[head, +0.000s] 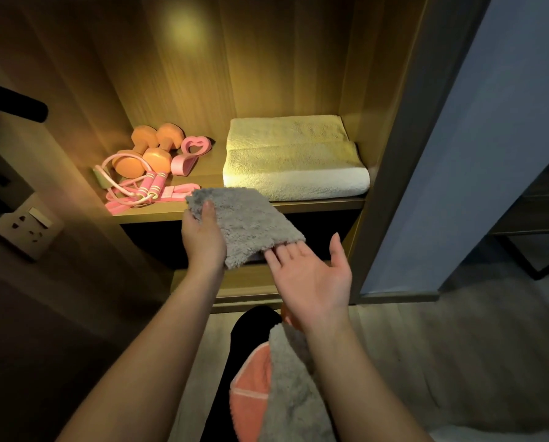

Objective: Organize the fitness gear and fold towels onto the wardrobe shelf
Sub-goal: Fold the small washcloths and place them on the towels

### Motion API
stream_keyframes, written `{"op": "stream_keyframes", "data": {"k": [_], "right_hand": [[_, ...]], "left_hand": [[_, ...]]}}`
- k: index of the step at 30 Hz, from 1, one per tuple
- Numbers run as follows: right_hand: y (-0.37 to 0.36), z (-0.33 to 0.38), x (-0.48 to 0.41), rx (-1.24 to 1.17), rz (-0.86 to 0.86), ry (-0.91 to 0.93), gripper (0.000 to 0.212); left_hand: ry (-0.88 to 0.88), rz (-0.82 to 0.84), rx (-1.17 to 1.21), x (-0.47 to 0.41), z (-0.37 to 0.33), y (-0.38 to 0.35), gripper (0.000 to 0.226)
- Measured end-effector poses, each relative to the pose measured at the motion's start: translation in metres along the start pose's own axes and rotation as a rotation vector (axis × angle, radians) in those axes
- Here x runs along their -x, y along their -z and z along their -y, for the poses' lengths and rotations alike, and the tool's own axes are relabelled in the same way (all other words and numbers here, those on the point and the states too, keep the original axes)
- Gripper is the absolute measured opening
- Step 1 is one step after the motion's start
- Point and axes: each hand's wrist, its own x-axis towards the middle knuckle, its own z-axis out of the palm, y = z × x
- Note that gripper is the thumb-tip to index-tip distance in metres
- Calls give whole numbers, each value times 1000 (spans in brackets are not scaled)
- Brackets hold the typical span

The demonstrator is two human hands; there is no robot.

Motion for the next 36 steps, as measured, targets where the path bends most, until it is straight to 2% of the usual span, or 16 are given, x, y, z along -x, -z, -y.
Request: {"op": "stream_keyframes", "data": {"k": [3,6,8,10,12,14,16,18,20,22,24,27,29,31,33,36], "right_hand": [[7,4,-3,82,-115,10,66],[13,13,-12,375,-308,30,47],[9,21,-21,564,-347,-20,53],[1,28,-30,693,-318,-164,65],[-8,32,-36,721,-231,-323,77],[-17,32,-38,745,-180,-359,75],[-20,30,-43,816,-164,-243,58],[-16,30,-49,885,-161,-49,40],[-10,34,-53,1001,-160,126,28],[-5,32,-52,1186,-170,260,23],[-1,27,-49,1408,-179,447,15],[7,17,-48,1648,-230,736,31],[13,16,-48,1749,-271,815,33],[18,18,-48,1795,-293,825,33],[21,20,-45,1796,-294,837,32],[24,24,-43,1734,-313,851,32]], "left_hand": [[-29,38,-7,-10,-11,4,16],[-66,111,-5,-18,-23,7,9],[-73,220,-20,-20,-31,9,12],[-71,358,-51,-19,-35,10,16],[-84,478,-104,-15,-36,9,19],[-100,551,-150,-13,-35,9,22],[-124,578,-207,-14,-34,11,29],[-136,531,-362,-16,-31,15,36],[-32,505,-452,-19,-25,20,38],[128,514,-390,-14,-19,21,36],[150,451,-404,-5,-12,14,38],[-75,215,-581,15,3,0,34],[-264,97,-707,26,13,-2,31],[-370,82,-717,30,21,-2,30],[-286,125,-571,28,25,0,35],[119,312,-273,26,16,3,47]]}}
